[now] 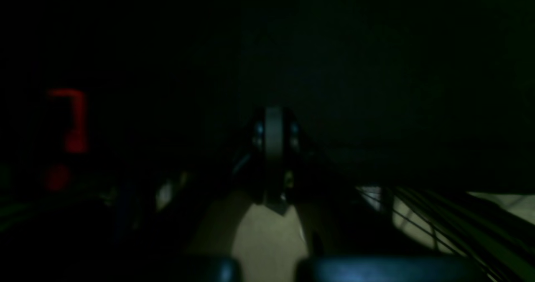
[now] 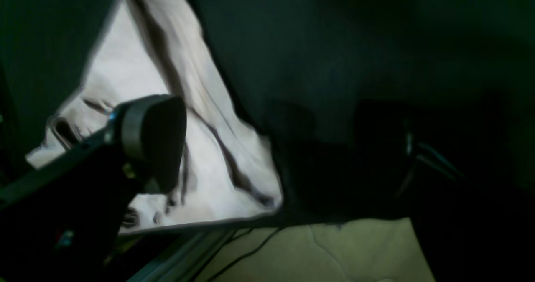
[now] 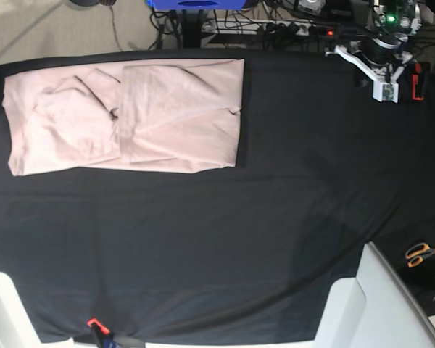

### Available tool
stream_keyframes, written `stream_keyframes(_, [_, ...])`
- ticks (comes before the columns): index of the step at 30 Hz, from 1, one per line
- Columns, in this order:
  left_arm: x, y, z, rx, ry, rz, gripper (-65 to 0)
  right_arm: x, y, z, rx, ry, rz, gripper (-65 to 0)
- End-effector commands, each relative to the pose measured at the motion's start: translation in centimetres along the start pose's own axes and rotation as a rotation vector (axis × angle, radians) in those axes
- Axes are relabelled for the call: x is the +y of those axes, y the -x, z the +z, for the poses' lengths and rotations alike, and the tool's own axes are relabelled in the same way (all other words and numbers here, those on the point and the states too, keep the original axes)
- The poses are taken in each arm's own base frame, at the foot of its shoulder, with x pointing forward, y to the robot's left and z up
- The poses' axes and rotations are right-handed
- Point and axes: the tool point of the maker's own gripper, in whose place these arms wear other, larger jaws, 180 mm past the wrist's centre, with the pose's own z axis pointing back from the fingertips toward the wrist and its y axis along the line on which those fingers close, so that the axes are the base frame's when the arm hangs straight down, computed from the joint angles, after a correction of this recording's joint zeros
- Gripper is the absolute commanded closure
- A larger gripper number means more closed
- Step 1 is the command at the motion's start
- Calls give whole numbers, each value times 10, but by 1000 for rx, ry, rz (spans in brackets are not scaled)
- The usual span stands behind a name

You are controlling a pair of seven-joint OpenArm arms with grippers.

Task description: Fold the T-shirt properly

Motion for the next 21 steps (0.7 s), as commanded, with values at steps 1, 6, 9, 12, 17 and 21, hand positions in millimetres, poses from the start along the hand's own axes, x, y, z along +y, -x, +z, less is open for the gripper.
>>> stream_keyframes(1, [6, -4, 2, -18, -15, -9, 0, 2, -12, 5, -20, -5, 19, -608])
stream_keyframes(6, [6, 3, 0, -1, -16, -5, 0, 22, 33, -34, 93, -50, 29, -609])
stream_keyframes(9, [6, 3, 0, -1, -16, -5, 0, 35, 60, -50, 166, -74, 48, -608])
stream_keyframes(12, [6, 3, 0, -1, -16, -5, 0, 43, 75, -58, 214, -86, 64, -603])
stream_keyframes(17, [6, 3, 0, 1, -14, -5, 0, 53, 99, -63, 316, -101, 104, -599])
stream_keyframes(21, [5, -5, -4, -17, -15, -3, 0, 66, 114, -58, 359, -113, 198, -597])
